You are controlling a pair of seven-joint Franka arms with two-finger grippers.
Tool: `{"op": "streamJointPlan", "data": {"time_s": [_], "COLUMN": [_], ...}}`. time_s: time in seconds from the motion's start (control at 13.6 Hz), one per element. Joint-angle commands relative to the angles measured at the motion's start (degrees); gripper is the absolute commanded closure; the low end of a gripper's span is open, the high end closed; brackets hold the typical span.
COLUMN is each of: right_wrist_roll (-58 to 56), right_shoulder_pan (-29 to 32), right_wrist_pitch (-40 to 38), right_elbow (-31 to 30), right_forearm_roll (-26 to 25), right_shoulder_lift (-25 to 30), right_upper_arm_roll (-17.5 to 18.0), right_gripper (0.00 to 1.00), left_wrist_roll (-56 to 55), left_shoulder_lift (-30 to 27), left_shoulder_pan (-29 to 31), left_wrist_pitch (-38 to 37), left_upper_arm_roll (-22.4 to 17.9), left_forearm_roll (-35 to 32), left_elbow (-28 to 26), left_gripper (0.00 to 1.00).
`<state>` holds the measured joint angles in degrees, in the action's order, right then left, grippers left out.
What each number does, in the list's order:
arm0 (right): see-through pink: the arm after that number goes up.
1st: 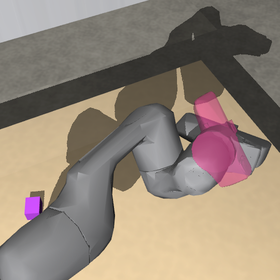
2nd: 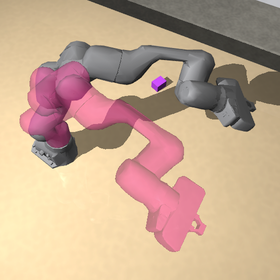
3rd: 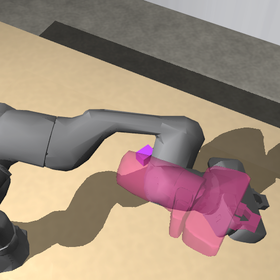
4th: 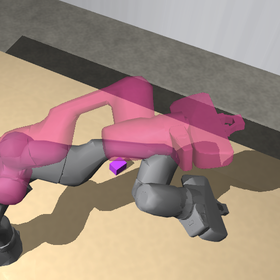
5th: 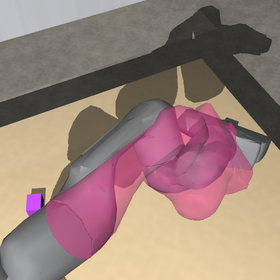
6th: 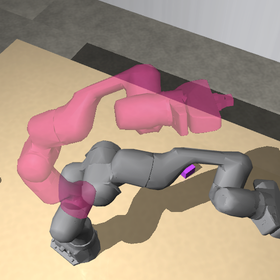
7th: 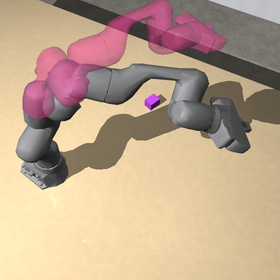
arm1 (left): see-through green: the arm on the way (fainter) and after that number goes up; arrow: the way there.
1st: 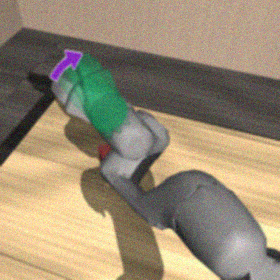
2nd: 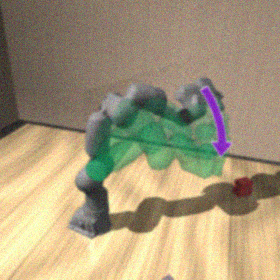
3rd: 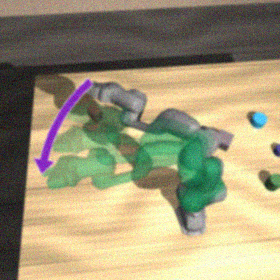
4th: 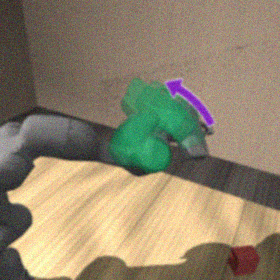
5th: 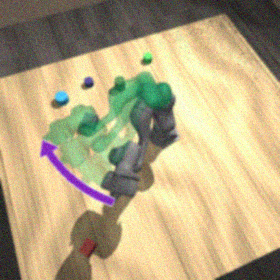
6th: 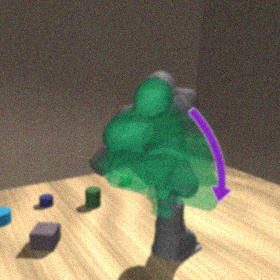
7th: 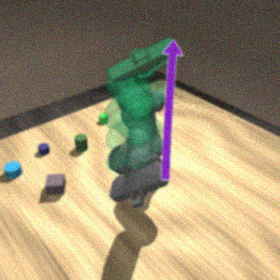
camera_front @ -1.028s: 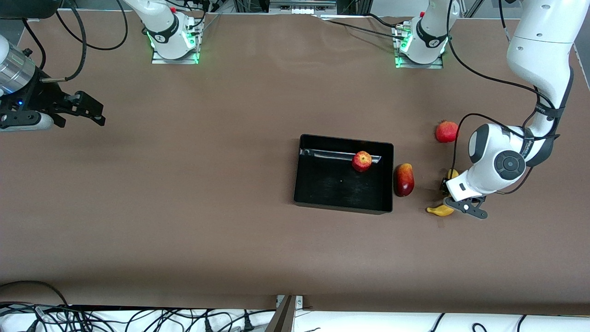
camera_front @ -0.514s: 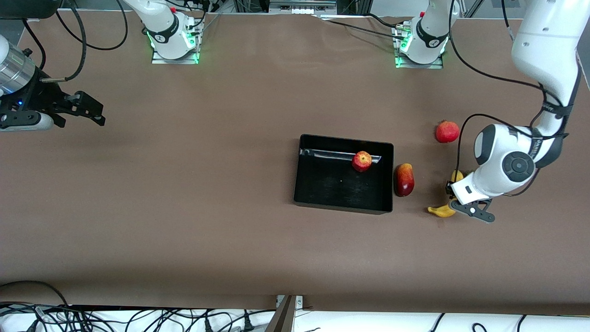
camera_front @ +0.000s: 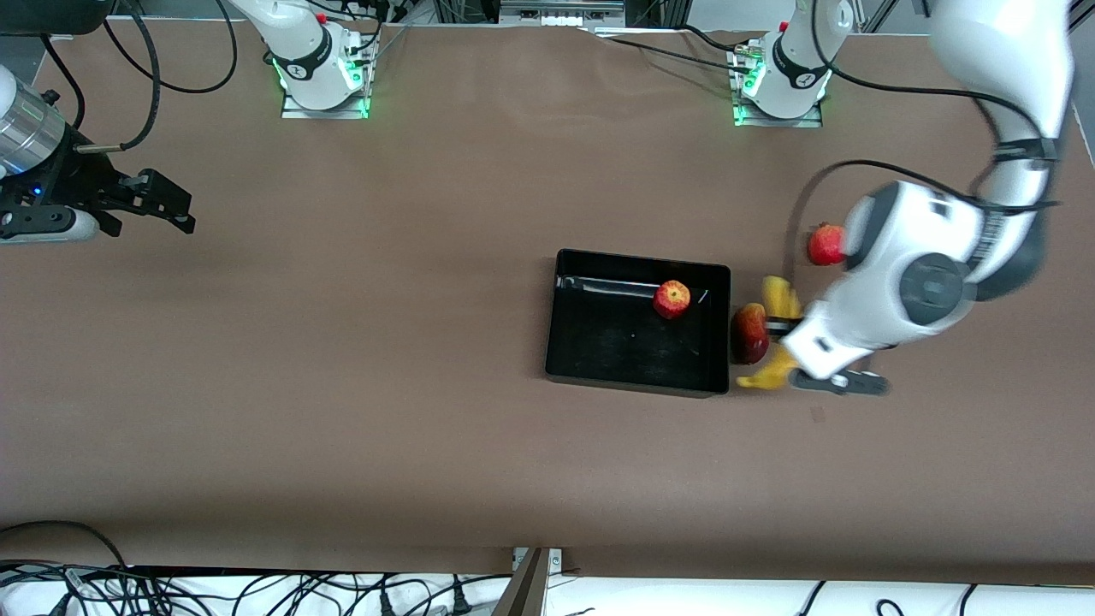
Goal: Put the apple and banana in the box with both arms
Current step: 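Carry the banana into the box and open the left gripper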
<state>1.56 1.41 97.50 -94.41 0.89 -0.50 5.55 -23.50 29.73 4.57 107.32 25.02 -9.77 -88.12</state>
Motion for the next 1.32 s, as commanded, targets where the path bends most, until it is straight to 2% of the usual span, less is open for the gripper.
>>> {"op": "streamJointPlan", "data": {"time_s": [0.0,0.15,0.51,0.66,0.81,0.88,0.95,1.25], "right_wrist_roll": [0.02,0.02,0.02,0.02,0.02,0.02,0.02,0.02], "right_shoulder_pan": [0.70,0.70,0.70,0.70,0.70,0.70,0.70,0.70], "right_wrist_pitch": [-0.91,-0.91,-0.91,-0.91,-0.91,-0.91,-0.91,-1.00], "right_elbow": [1.25,1.25,1.25,1.25,1.25,1.25,1.25,1.25], "right_forearm_roll": [-0.01,-0.01,-0.01,-0.01,-0.01,-0.01,-0.01,-0.01], "right_shoulder_lift": [-0.46,-0.46,-0.46,-0.46,-0.46,-0.46,-0.46,-0.46], "right_upper_arm_roll": [0.51,0.51,0.51,0.51,0.51,0.51,0.51,0.51], "right_gripper": [0.00,0.00,0.00,0.00,0.00,0.00,0.00,0.00], "left_wrist_roll": [-14.42,-20.41,-23.59,-24.66,-26.49,-26.77,-26.77,-25.11], "left_shoulder_lift": [3.39,6.11,11.92,13.06,14.21,14.12,13.69,7.20], "left_shoulder_pan": [-8.14,-12.72,-16.17,-16.34,-17.40,-17.14,-16.53,-12.23], "left_wrist_pitch": [2.95,9.19,12.10,13.87,14.49,14.41,13.88,4.76], "left_upper_arm_roll": [0.56,0.21,-0.76,-0.68,-0.76,-0.76,-0.76,-0.50], "left_forearm_roll": [0.63,-0.25,-4.64,-4.73,-4.73,-4.73,-4.73,-4.64], "left_elbow": [1.81,1.11,0.85,0.41,0.41,0.41,0.49,3.21], "left_gripper": [1.00,1.00,0.97,0.93,0.56,0.10,0.00,0.00]}}
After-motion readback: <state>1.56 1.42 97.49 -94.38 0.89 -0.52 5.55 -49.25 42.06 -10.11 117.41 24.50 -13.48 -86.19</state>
